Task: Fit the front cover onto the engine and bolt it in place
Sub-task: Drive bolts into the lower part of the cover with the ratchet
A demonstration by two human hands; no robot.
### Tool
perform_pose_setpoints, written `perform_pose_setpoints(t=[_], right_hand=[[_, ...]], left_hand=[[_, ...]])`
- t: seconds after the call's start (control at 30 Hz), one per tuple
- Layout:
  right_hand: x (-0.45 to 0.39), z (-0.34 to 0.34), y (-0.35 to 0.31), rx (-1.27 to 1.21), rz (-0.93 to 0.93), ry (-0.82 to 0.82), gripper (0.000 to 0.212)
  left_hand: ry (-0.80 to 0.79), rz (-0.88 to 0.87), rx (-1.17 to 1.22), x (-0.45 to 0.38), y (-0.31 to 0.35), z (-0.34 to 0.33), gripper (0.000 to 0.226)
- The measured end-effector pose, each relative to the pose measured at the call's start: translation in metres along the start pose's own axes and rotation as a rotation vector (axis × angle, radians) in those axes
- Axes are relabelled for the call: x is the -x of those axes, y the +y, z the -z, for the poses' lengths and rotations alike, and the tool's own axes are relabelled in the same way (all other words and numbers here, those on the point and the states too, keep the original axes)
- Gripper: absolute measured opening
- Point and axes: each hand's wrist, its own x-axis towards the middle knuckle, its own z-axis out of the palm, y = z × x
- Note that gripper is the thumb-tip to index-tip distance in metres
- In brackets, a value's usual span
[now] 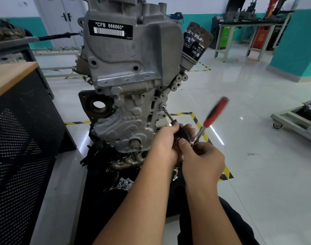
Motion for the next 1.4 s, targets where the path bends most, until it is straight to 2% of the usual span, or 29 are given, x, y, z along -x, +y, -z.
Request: perform_pose_setpoints(t=[0.1,0.23,0.27,0.37,0.43,0.5,0.57,0.6,0.7,0.8,0.93,1.07,1.13,1.23,1.27,1.33,1.4], right_hand=[[0.002,0.001,0.000,0.030,0.048,0.016,0.021],[0.003,-0.002,-0.001,0.007,-0.027,0.005,0.048],[0.001,-0.003,0.000,-0.006,-0.045,0.008,0.048],[-0.003,0.000,0.001,-0.019,-0.067,0.023,0.025],[-0.002,0.001,0.002,-0.029,-0.026,0.020,0.023],[0.002,-0.002,0.000,-0.026,-0.003,0.002,0.035],[0.004,-0.005,0.001,-0.066,-0.061,-0.001,0.055],[0.004,-0.006,0.001,-0.097,-0.107,0.002,0.057],[-0.004,-0.003,0.002,-0.111,-0.171,0.020,0.045],[-0.008,0.001,0.004,-0.057,-0.095,0.001,0.024],[-0.003,0.001,0.005,-0.006,-0.032,-0.012,0.025],[-0.006,0.000,0.003,-0.101,-0.179,-0.019,0.060],[-0.008,0.002,0.003,-0.145,-0.235,-0.051,0.055],[-0.009,0.007,0.007,-0.054,-0.108,-0.067,0.025],[-0.008,0.007,0.006,-0.049,-0.065,-0.060,0.021],[-0.004,0.005,0.003,-0.063,-0.034,-0.061,0.023],[-0.002,0.002,0.003,-0.078,-0.068,-0.064,0.038]], left_hand=[[0.010,-0.008,-0.019,-0.004,0.001,-0.001,0.021],[0.019,-0.007,0.054,-0.005,-0.002,0.003,0.023],[0.017,-0.005,0.067,-0.005,-0.003,0.003,0.021],[0.017,0.002,0.029,-0.002,-0.005,0.001,0.023],[0.032,-0.004,0.010,-0.003,-0.005,0.000,0.024],[0.036,-0.018,-0.010,-0.006,-0.003,0.002,0.023],[0.035,-0.028,0.027,-0.006,-0.002,0.006,0.021],[0.030,-0.020,0.059,-0.006,-0.002,0.006,0.021],[0.008,0.002,0.056,-0.004,-0.006,0.006,0.026],[0.013,-0.017,0.010,-0.006,-0.006,0.003,0.024],[0.046,-0.037,0.009,-0.009,-0.007,0.001,0.015],[-0.010,0.009,0.019,-0.007,-0.009,0.006,0.022],[-0.018,0.017,0.012,-0.007,-0.010,0.007,0.023],[0.001,0.009,0.031,-0.009,-0.010,0.004,0.024],[0.009,0.003,0.027,-0.010,-0.010,0.003,0.022],[0.002,-0.005,0.024,-0.009,-0.009,0.002,0.021],[-0.023,0.002,0.042,-0.006,-0.008,0.004,0.021]])
